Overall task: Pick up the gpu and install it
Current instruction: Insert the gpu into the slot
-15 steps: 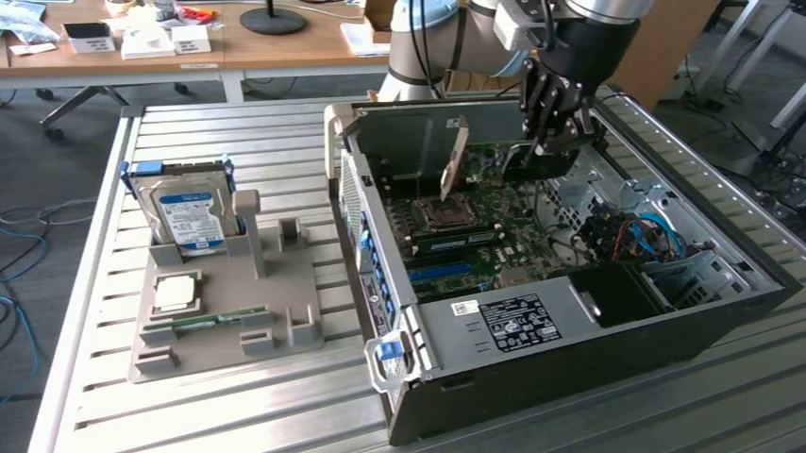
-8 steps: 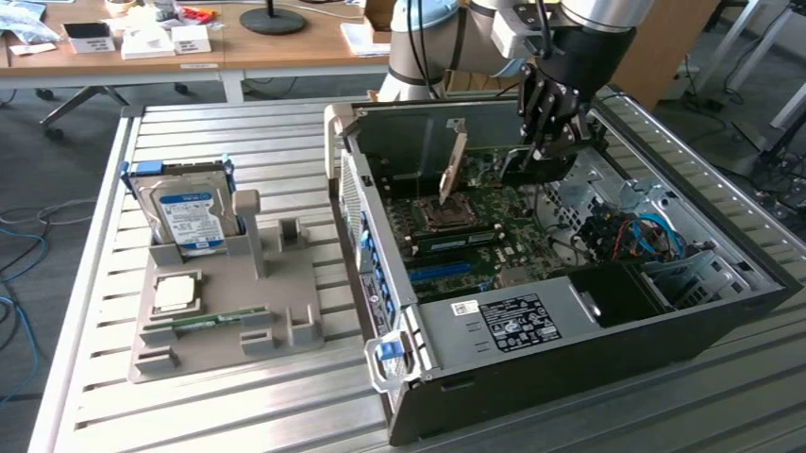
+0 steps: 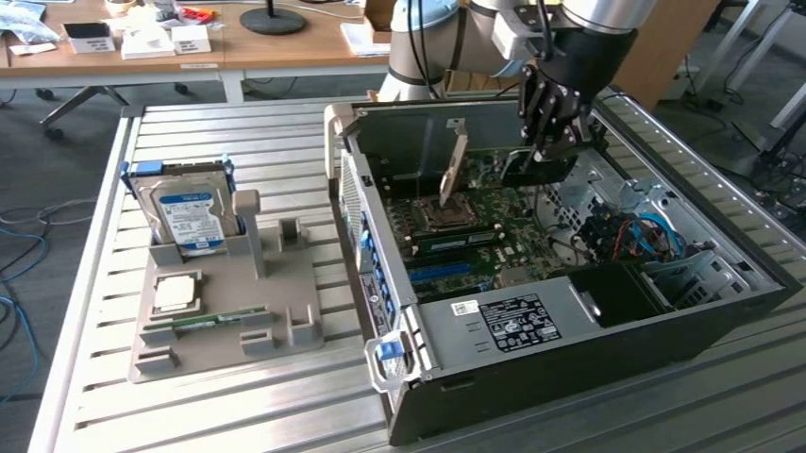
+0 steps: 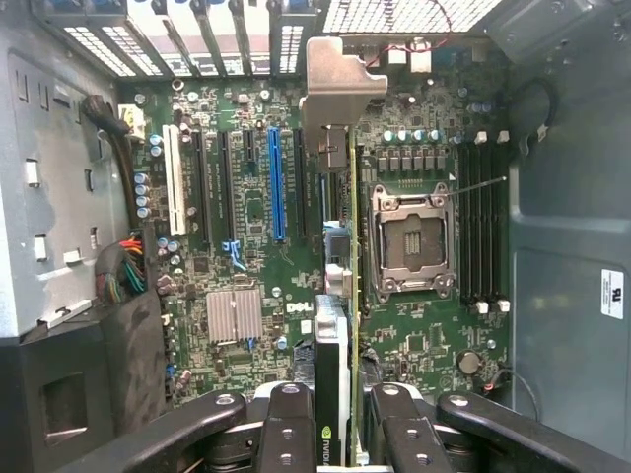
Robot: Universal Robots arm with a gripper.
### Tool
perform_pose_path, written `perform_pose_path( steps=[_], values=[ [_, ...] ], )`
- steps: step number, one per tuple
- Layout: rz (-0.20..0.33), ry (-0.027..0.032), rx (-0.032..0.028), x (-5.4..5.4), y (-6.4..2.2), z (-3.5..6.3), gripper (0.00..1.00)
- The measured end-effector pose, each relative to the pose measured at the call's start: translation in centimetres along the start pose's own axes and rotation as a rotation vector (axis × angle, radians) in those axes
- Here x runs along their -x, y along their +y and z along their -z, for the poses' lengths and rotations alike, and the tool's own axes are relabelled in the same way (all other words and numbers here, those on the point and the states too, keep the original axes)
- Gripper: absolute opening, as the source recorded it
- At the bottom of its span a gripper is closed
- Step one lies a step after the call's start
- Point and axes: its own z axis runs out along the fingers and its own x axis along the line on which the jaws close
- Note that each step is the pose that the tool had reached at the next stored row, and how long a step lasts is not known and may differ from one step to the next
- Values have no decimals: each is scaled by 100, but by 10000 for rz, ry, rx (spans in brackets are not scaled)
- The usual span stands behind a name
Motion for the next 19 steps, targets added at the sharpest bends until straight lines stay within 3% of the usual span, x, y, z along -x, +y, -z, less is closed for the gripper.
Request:
perform_pose_path(
  steps=[19],
  values=[
    [3, 2, 1, -16, 43, -119, 27]
  ],
)
